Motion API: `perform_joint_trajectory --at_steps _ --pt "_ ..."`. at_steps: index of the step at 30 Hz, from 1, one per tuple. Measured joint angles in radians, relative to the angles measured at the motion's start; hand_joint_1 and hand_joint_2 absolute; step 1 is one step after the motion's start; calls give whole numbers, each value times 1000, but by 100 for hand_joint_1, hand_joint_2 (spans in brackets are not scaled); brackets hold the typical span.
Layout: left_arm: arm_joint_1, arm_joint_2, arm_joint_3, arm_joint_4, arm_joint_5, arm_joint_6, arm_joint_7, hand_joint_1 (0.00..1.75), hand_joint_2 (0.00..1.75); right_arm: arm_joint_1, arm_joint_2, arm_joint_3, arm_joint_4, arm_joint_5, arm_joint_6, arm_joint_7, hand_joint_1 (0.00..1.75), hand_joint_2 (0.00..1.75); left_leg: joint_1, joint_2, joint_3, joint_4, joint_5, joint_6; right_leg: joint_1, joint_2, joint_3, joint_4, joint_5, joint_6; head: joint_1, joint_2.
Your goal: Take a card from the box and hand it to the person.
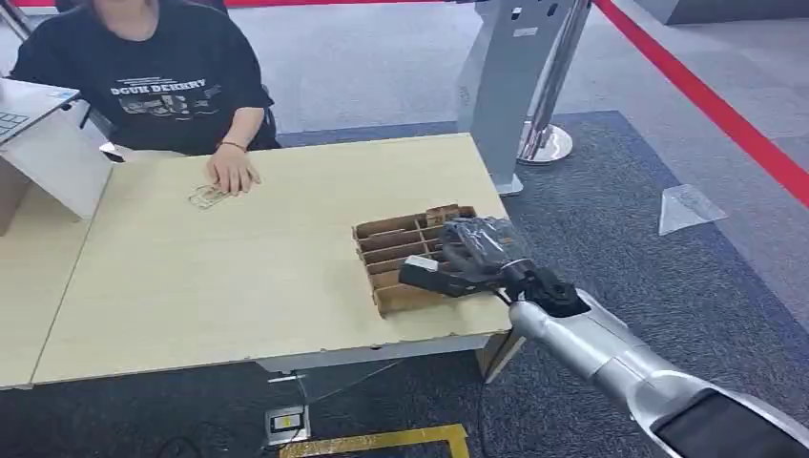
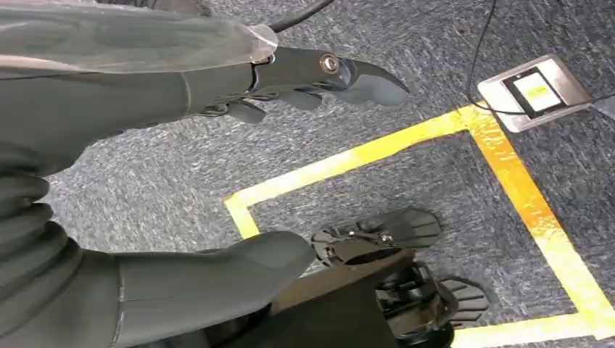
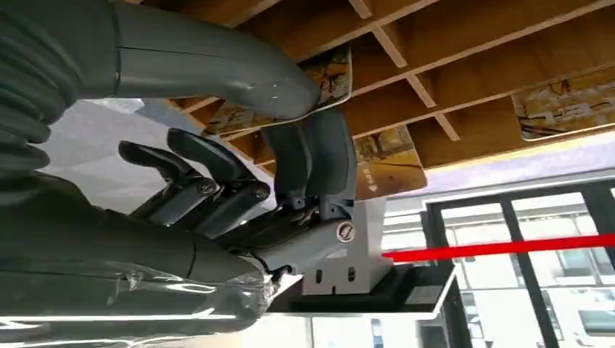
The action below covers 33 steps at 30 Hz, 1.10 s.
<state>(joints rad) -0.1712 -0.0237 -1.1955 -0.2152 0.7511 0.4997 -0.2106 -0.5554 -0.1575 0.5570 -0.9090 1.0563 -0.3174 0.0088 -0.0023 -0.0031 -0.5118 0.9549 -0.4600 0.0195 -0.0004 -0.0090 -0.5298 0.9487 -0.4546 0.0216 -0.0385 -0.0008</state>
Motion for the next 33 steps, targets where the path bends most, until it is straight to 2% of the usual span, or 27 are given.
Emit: perform_joint_trajectory --at_steps 5,10,16,19,23,26,30,33 --pt "0 0 0 0 0 -6 0 0 175 0 -8 0 -32 2 34 6 175 175 0 0 0 0 0 0 0 0 0 0 0 0 0 0" --pt "0 1 0 0 -3 -13 0 0 175 0 -32 0 -94 15 97 13 175 175 0 0 0 0 0 0 0 0 0 0 0 0 0 0" --pt "0 3 0 0 -3 -18 -2 0 175 -14 -78 0 -210 6 250 -30 175 175 0 0 0 0 0 0 0 0 0 0 0 0 0 0" --pt "0 4 0 0 -3 -18 -7 0 175 -38 -115 5 -290 -28 354 -54 175 175 0 0 0 1 0 0 0 0 0 0 1 1 0 0" --pt "0 8 0 0 0 -18 -19 0 175 -88 -169 19 -405 -88 463 -39 175 175 0 0 0 1 1 1 0 0 0 0 1 1 0 0" --pt "0 11 0 0 0 -21 -19 0 175 -126 -214 23 -490 -148 514 -8 175 175 -1 0 0 1 1 1 -1 0 0 0 1 1 0 0" --pt "0 14 0 0 -1 -24 -19 0 175 -180 -269 24 -592 -168 537 24 175 175 -1 1 0 1 1 1 -1 1 0 0 1 1 0 0" --pt "-1 15 0 0 -7 -26 -19 0 175 -226 -295 23 -646 -175 481 60 175 175 -1 0 0 1 1 1 -1 1 0 0 1 1 0 0"
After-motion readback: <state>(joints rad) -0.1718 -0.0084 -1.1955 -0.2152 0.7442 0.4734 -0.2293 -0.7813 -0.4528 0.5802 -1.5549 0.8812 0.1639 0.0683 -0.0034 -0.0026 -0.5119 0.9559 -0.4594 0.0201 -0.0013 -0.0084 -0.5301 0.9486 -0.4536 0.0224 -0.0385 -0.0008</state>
